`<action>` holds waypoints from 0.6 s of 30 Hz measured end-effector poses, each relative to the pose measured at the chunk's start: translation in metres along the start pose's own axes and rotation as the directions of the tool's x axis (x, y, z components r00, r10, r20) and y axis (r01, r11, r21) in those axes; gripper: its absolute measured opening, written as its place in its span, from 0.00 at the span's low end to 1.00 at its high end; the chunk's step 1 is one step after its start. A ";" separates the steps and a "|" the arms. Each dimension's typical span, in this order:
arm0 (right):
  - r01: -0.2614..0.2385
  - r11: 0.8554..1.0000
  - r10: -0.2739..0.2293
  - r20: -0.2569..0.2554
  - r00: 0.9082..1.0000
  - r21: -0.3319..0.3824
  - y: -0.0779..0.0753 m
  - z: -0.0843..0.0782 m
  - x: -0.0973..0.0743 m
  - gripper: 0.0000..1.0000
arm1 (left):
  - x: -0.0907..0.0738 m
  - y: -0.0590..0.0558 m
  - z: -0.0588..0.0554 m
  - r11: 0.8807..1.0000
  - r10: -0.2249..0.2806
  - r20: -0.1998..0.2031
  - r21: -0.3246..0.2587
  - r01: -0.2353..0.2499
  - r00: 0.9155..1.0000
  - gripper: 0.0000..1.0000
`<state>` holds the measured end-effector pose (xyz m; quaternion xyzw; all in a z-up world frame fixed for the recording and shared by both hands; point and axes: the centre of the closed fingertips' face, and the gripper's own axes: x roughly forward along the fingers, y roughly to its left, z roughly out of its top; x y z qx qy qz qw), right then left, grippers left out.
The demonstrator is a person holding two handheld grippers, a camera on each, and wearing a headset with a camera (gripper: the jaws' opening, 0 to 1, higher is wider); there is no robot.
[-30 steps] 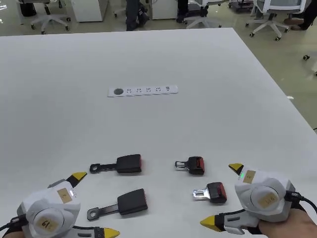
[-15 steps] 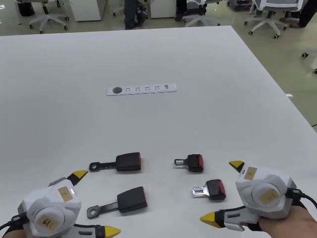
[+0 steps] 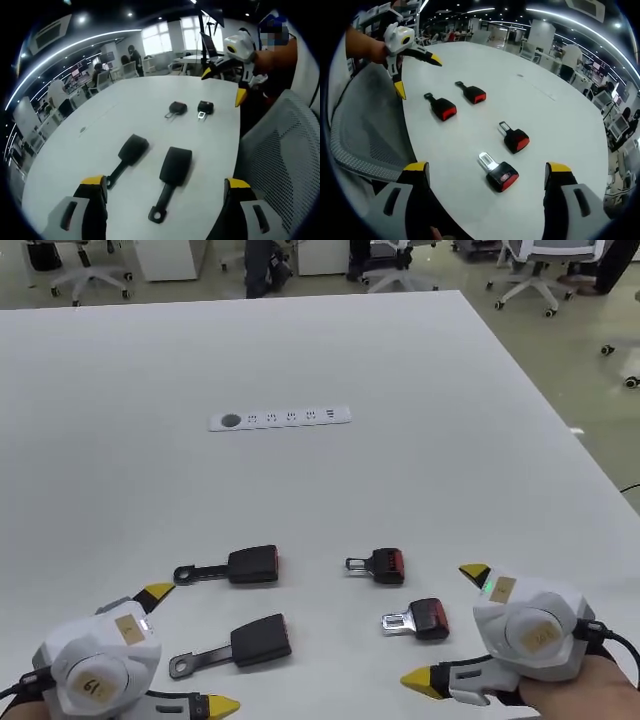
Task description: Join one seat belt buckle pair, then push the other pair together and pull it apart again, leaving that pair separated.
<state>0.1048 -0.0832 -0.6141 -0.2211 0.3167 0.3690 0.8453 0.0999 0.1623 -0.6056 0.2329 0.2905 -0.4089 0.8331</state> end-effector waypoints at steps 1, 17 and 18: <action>-0.001 1.000 0.001 0.001 1.000 -0.002 0.000 0.000 0.000 0.95 | 0.000 0.000 0.001 1.000 0.002 0.003 0.008 -0.002 1.000 0.99; 0.007 1.000 -0.007 -0.004 1.000 -0.016 0.001 0.003 -0.004 1.00 | 0.001 0.005 0.005 1.000 0.013 0.018 -0.001 -0.013 1.000 1.00; 0.007 1.000 -0.007 -0.002 1.000 -0.015 0.001 0.003 -0.004 1.00 | 0.002 0.006 0.005 1.000 0.014 0.018 0.000 -0.014 1.000 1.00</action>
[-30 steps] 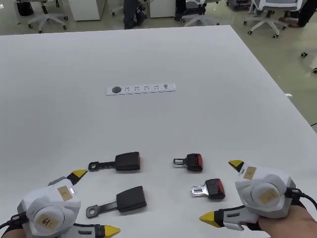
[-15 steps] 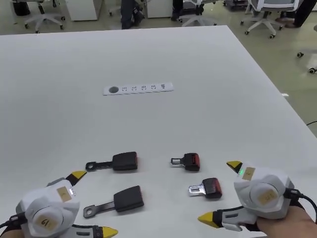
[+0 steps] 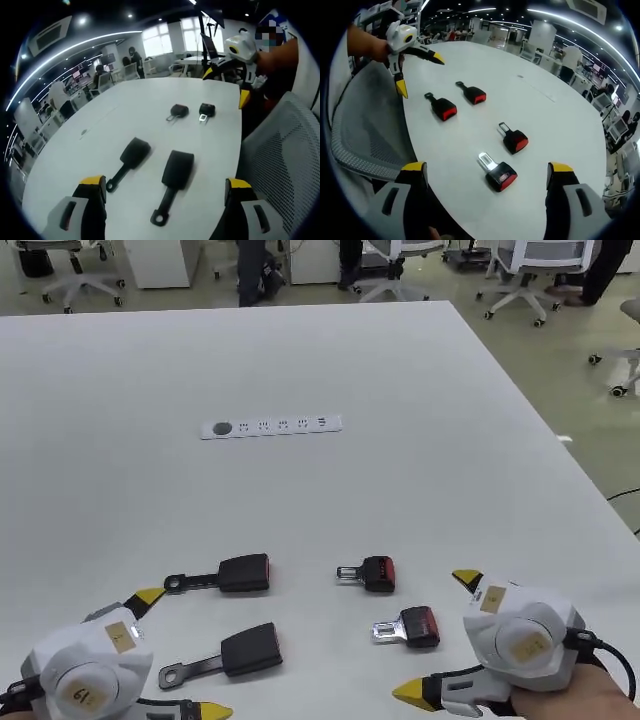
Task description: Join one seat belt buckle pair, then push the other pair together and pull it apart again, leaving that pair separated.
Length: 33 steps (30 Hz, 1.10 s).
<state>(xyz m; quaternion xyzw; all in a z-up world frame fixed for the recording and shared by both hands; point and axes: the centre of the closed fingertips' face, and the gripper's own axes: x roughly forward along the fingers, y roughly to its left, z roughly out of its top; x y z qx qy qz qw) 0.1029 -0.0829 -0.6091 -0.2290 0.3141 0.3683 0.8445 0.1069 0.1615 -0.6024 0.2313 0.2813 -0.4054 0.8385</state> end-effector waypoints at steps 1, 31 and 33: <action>-0.001 1.000 0.001 0.001 1.000 0.000 0.000 0.000 0.000 1.00 | 0.000 0.000 0.000 1.000 -0.001 0.001 0.000 0.001 1.000 1.00; -0.059 0.995 0.058 -0.019 0.998 -0.082 0.002 -0.005 -0.001 0.74 | 0.011 -0.002 -0.001 0.999 -0.019 -0.025 0.048 0.020 1.000 0.95; -0.067 0.995 0.065 -0.021 0.998 -0.076 0.001 -0.006 -0.001 0.72 | 0.011 -0.002 0.000 0.999 -0.019 -0.026 0.045 0.020 0.999 0.94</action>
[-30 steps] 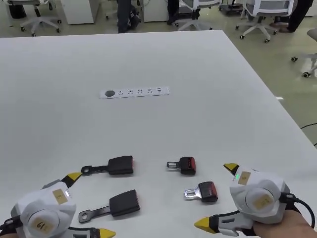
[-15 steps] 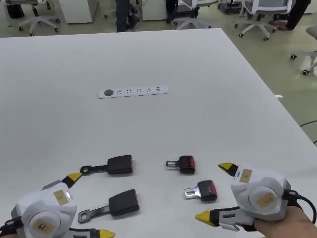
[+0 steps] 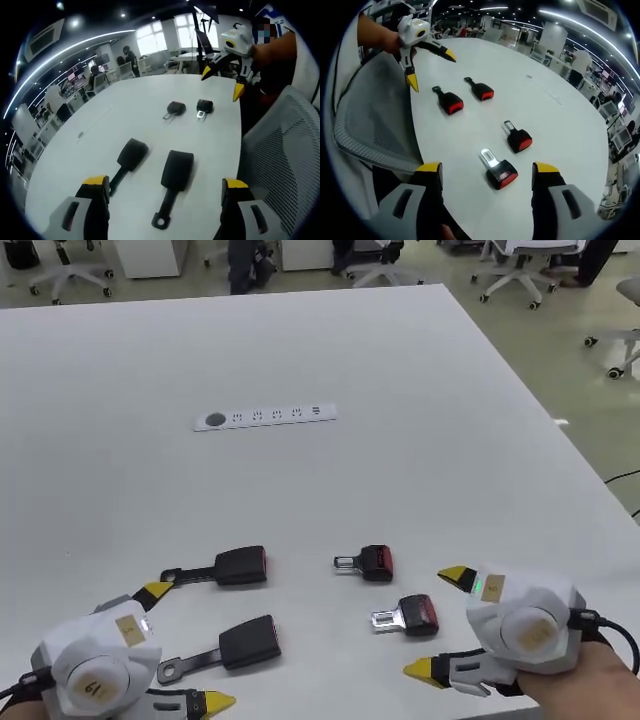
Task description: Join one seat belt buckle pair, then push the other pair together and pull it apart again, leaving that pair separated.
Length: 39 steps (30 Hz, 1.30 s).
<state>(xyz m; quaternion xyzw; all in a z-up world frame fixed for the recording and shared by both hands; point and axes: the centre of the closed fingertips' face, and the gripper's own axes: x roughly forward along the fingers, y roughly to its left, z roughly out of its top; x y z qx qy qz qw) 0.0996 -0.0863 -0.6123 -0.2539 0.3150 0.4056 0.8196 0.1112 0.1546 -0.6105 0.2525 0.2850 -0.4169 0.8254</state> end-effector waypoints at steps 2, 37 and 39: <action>-0.002 1.000 0.002 -0.004 1.000 -0.001 -0.002 -0.001 0.000 0.70 | 0.001 0.002 0.001 1.000 0.001 0.000 -0.015 -0.001 1.000 0.93; -0.198 0.972 0.186 -0.104 0.977 -0.124 -0.025 -0.039 0.045 0.40 | 0.064 -0.015 -0.007 0.980 -0.177 -0.160 0.058 0.188 0.971 0.55; -0.214 0.968 0.200 -0.113 0.973 -0.129 -0.026 -0.042 0.045 0.40 | 0.068 -0.017 -0.005 0.977 -0.182 -0.170 0.076 0.197 0.968 0.55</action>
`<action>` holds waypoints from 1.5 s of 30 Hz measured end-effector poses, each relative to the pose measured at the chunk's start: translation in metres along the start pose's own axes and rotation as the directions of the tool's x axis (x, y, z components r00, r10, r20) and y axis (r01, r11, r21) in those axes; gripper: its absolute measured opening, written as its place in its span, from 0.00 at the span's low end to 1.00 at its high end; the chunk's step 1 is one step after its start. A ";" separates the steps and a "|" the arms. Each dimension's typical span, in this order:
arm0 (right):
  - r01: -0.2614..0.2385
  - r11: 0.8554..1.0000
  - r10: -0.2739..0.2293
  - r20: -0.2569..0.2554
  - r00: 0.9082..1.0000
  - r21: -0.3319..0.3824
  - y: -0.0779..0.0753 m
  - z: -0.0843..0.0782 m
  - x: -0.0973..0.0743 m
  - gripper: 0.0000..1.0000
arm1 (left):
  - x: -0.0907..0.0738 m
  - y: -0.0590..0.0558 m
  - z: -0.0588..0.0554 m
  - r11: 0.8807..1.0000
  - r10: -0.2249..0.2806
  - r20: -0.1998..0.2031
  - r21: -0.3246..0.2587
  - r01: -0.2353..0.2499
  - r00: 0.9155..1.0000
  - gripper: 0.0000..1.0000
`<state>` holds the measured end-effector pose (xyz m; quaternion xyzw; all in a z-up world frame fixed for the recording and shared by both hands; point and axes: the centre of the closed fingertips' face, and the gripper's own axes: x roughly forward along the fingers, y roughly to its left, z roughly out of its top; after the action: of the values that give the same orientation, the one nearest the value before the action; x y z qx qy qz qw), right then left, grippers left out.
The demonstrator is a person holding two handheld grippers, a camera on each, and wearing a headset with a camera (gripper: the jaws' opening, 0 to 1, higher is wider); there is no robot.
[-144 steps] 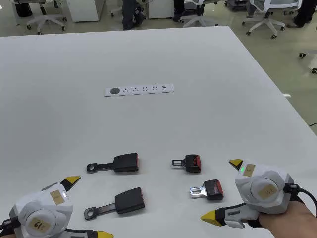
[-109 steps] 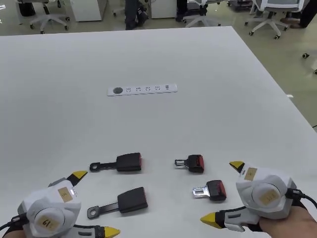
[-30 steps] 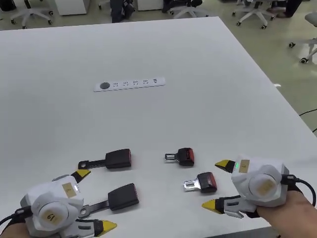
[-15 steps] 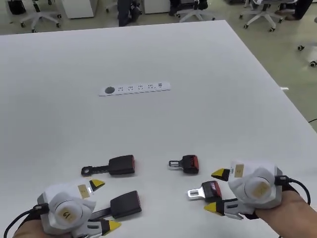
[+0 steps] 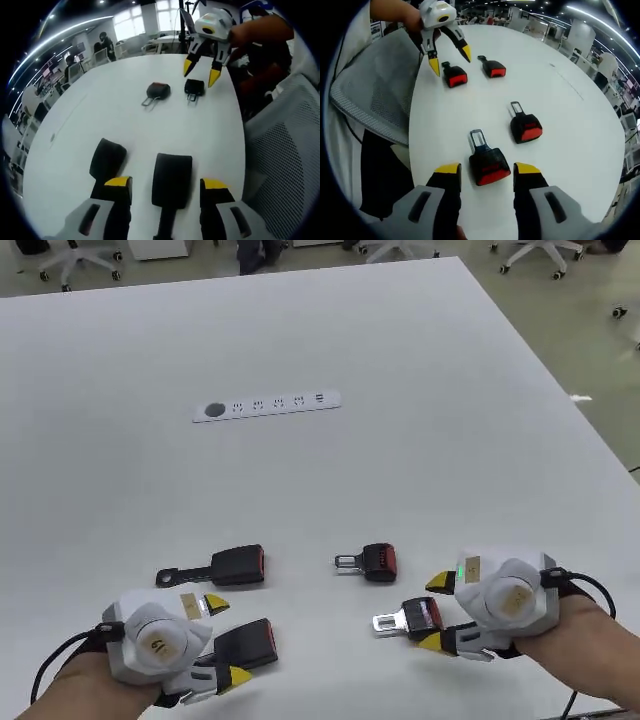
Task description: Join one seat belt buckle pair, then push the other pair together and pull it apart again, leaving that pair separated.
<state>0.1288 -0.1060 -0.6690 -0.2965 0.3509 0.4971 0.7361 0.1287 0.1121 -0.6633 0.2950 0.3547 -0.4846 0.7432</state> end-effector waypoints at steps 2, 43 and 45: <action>0.001 1.000 -0.001 -0.006 1.000 -0.011 -0.001 -0.003 -0.001 0.39 | 0.003 -0.002 0.002 1.000 -0.015 -0.001 0.011 0.015 1.000 0.54; -0.111 0.990 0.107 -0.046 0.993 -0.088 0.001 -0.007 0.017 0.33 | 0.018 -0.011 -0.017 0.963 -0.167 -0.103 0.196 0.185 0.981 0.37; -0.119 0.988 0.114 -0.055 0.992 -0.094 0.000 -0.007 0.019 0.32 | 0.018 -0.010 -0.018 0.962 -0.171 -0.102 0.197 0.188 0.980 0.37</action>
<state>0.1319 -0.1013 -0.6883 -0.3232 0.3612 0.5484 0.6815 0.1199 0.1135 -0.6898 0.3570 0.3586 -0.5714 0.6461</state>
